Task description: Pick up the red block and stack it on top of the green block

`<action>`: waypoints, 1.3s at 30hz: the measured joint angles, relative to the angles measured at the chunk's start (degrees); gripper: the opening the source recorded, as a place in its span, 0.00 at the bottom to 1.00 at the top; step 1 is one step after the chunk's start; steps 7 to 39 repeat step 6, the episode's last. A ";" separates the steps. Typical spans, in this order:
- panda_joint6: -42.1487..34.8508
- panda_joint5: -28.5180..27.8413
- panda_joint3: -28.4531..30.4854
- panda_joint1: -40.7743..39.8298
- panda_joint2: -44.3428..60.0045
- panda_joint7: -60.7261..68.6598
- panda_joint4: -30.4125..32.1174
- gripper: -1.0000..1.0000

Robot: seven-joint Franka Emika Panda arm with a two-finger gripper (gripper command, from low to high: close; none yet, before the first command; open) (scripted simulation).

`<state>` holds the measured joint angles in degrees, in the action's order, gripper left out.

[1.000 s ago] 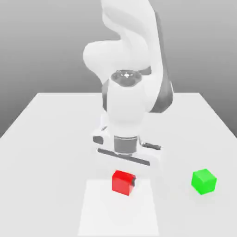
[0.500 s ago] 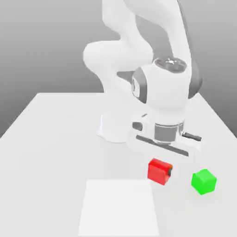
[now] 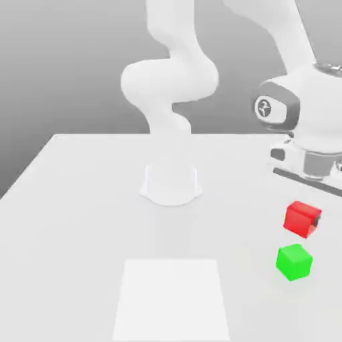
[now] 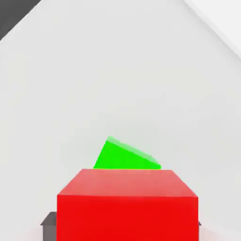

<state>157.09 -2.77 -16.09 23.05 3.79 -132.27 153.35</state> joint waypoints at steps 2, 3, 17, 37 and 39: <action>3.72 -3.30 1.63 0.78 4.15 -2.51 -0.24 0.00; 5.02 -4.48 2.35 1.24 5.57 -3.40 -0.32 1.00; 5.02 -4.48 2.35 1.24 5.57 -3.40 -0.32 1.00; 5.02 -4.48 2.35 1.24 5.57 -3.40 -0.32 1.00; 5.02 -4.48 2.35 1.24 5.57 -3.40 -0.32 1.00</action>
